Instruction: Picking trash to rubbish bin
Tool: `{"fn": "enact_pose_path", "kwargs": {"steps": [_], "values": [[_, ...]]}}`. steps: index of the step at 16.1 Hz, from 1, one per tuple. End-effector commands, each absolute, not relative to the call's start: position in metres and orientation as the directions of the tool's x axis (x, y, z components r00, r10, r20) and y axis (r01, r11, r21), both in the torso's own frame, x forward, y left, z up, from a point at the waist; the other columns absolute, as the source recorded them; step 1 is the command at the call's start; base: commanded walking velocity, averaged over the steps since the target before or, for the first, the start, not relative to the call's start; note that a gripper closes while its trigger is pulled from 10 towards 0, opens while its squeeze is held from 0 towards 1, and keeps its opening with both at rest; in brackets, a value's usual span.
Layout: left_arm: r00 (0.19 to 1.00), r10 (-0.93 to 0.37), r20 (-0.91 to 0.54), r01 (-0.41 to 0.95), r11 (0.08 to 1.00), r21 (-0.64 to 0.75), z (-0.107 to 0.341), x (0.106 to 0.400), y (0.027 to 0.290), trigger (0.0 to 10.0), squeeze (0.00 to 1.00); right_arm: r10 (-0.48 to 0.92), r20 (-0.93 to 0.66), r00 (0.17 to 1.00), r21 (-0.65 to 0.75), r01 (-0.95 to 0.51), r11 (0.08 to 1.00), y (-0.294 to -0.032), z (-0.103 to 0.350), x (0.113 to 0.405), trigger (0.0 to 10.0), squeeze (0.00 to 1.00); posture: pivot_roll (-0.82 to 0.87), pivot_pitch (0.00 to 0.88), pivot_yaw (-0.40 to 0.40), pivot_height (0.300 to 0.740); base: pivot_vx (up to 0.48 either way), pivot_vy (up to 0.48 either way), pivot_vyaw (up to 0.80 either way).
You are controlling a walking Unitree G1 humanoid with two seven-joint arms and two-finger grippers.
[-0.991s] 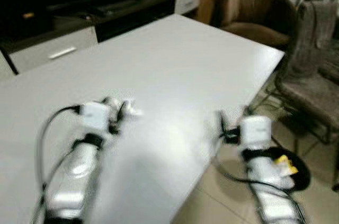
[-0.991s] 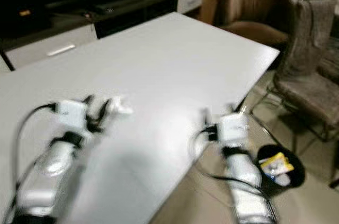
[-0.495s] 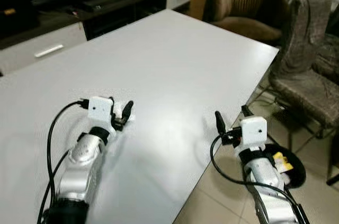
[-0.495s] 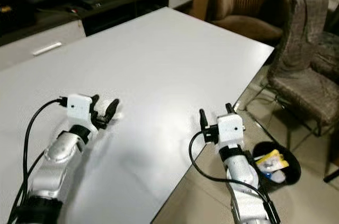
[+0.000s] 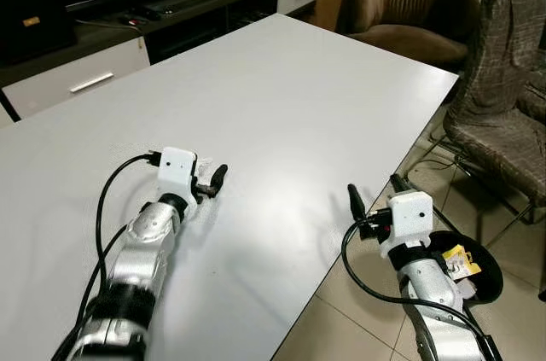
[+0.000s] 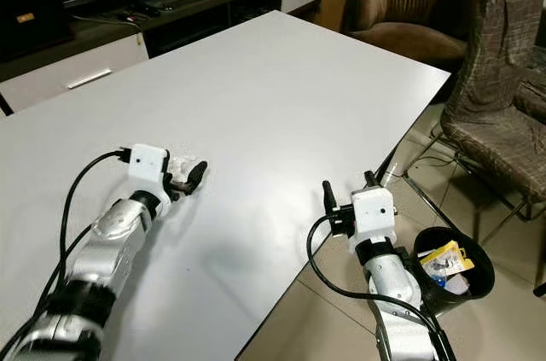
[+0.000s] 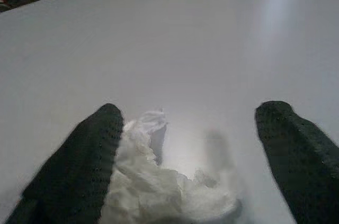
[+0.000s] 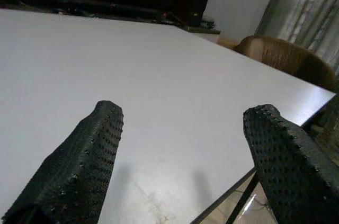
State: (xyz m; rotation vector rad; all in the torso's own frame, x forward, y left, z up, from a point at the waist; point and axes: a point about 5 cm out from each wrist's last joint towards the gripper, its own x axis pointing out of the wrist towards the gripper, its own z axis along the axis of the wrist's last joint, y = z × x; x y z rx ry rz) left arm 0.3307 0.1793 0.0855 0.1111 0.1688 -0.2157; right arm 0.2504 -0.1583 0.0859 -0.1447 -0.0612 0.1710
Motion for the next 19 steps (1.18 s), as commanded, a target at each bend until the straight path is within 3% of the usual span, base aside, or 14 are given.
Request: {"fn": "enact_pose_path", "kwargs": {"steps": [1, 3, 4, 5, 9, 10, 11, 12, 19], "values": [[0.967, -0.178, -0.181, 0.204, 0.969, 0.139, 0.086, 0.335, 0.183, 10.0, 1.00, 0.182, 0.048, 0.982, -0.136, -0.174, 0.975, -0.159, 0.088, 0.248, 10.0, 0.00, -0.08, 0.000, -0.019, 0.740, 0.000, 0.000, 0.00], [0.972, -0.117, -0.206, 0.156, 0.971, 0.182, 0.082, 0.339, 0.189, 10.0, 1.00, 0.183, 0.044, 0.982, -0.137, -0.175, 0.975, -0.159, 0.088, 0.246, 10.0, 0.00, -0.09, 0.000, -0.015, 0.740, 0.000, 0.000, 0.00], [0.971, -0.097, -0.219, 0.141, 0.971, 0.195, 0.079, 0.340, 0.190, 10.0, 0.15, 0.182, 0.042, 0.982, -0.136, -0.175, 0.975, -0.159, 0.088, 0.245, 10.0, 0.00, -0.09, 0.000, -0.011, 0.740, 0.000, 0.000, 0.00], [0.964, -0.098, -0.247, 0.150, 0.968, 0.199, 0.074, 0.340, 0.189, 10.0, 0.00, 0.183, 0.039, 0.982, -0.135, -0.176, 0.975, -0.159, 0.087, 0.244, 10.0, 0.00, -0.10, 0.000, -0.010, 0.740, 0.000, 0.000, 0.00], [0.919, -0.143, -0.368, 0.208, 0.967, 0.144, 0.053, 0.335, 0.185, 10.0, 0.00, 0.191, 0.030, 0.981, -0.130, -0.185, 0.974, -0.157, 0.086, 0.242, 10.0, 0.00, -0.09, 0.000, -0.006, 0.740, 0.000, 0.000, 0.00], [0.917, -0.147, -0.371, 0.211, 0.967, 0.139, 0.052, 0.334, 0.185, 4.2, 0.00, 0.193, 0.029, 0.981, -0.130, -0.187, 0.974, -0.157, 0.086, 0.242, 10.0, 0.00, -0.09, 0.000, -0.006, 0.740, 0.000, 0.000, 0.00], [0.917, -0.148, -0.371, 0.212, 0.968, 0.135, 0.051, 0.334, 0.186, 1.8, 0.00, 0.194, 0.028, 0.981, -0.130, -0.189, 0.973, -0.157, 0.086, 0.242, 10.0, 0.00, -0.09, 0.000, -0.007, 0.740, 0.000, 0.000, 0.00], [0.916, -0.155, -0.371, 0.215, 0.969, 0.126, 0.051, 0.333, 0.186, 0.0, 0.00, 0.195, 0.028, 0.980, -0.129, -0.190, 0.973, -0.156, 0.086, 0.242, 10.0, 0.00, -0.09, 0.000, -0.007, 0.740, 0.000, 0.000, 0.00], [0.901, -0.230, -0.369, 0.272, 0.960, 0.065, 0.050, 0.332, 0.185, 0.0, 0.00, 0.256, -0.016, 0.966, -0.128, -0.256, 0.958, -0.151, 0.081, 0.242, 10.0, 0.00, -0.08, 0.000, -0.011, 0.740, 0.000, 0.000, 0.00]]}}
